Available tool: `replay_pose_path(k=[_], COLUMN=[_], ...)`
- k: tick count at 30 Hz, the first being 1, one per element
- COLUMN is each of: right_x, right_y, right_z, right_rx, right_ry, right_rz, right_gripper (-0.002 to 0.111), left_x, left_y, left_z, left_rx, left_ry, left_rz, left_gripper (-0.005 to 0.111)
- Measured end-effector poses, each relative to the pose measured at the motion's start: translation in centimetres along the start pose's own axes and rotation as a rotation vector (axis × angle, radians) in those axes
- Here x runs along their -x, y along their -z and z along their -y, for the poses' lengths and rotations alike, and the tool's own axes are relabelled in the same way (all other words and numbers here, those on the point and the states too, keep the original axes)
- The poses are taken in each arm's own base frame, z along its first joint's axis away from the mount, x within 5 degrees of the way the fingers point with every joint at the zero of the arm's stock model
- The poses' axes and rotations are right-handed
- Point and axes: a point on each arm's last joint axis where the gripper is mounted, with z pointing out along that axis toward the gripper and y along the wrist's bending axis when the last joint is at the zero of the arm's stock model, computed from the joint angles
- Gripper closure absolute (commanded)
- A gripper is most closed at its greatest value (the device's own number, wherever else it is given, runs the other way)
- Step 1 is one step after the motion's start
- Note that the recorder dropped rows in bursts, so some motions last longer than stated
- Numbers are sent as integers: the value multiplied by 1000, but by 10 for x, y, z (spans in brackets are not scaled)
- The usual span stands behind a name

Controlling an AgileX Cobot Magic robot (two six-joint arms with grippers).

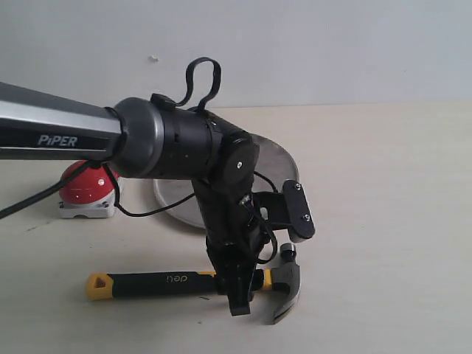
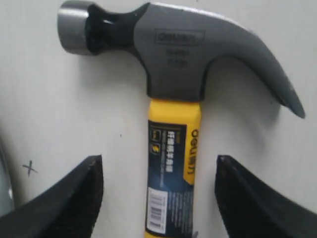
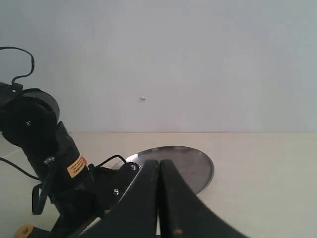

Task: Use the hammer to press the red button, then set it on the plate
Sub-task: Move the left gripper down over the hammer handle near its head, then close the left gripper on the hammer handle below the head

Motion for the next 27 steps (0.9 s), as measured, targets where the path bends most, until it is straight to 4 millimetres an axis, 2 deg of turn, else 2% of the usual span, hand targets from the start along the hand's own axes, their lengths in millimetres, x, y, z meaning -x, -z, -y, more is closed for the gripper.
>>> replay_pose_path(k=[7, 9, 11, 12, 13, 22, 25, 27], right_x=[0, 0, 0, 0, 0, 0, 0, 0], right_y=[0, 0, 0, 0, 0, 0, 0, 0], right_z=[0, 0, 0, 0, 0, 0, 0, 0], right_rx=[0, 0, 0, 0, 0, 0, 0, 0], right_ry=[0, 0, 0, 0, 0, 0, 0, 0], right_rz=[0, 0, 0, 0, 0, 0, 0, 0], right_gripper=[108, 108, 108, 108, 108, 108, 108, 108], left_x=[5, 7, 7, 7, 7, 8, 9, 12], left_y=[-15, -17, -19, -19, -19, -13, -5, 12], left_z=[-4, -5, -5, -5, -6, -7, -7, -7], left_rx=[-62, -76, -81, -84, -80, -53, -28, 0], left_ry=[-27, -27, -27, -27, -30, 52, 74, 83], left_rz=[-65, -75, -81, -84, -85, -64, -35, 4], left_gripper=[51, 65, 86, 101, 107, 107, 107, 107])
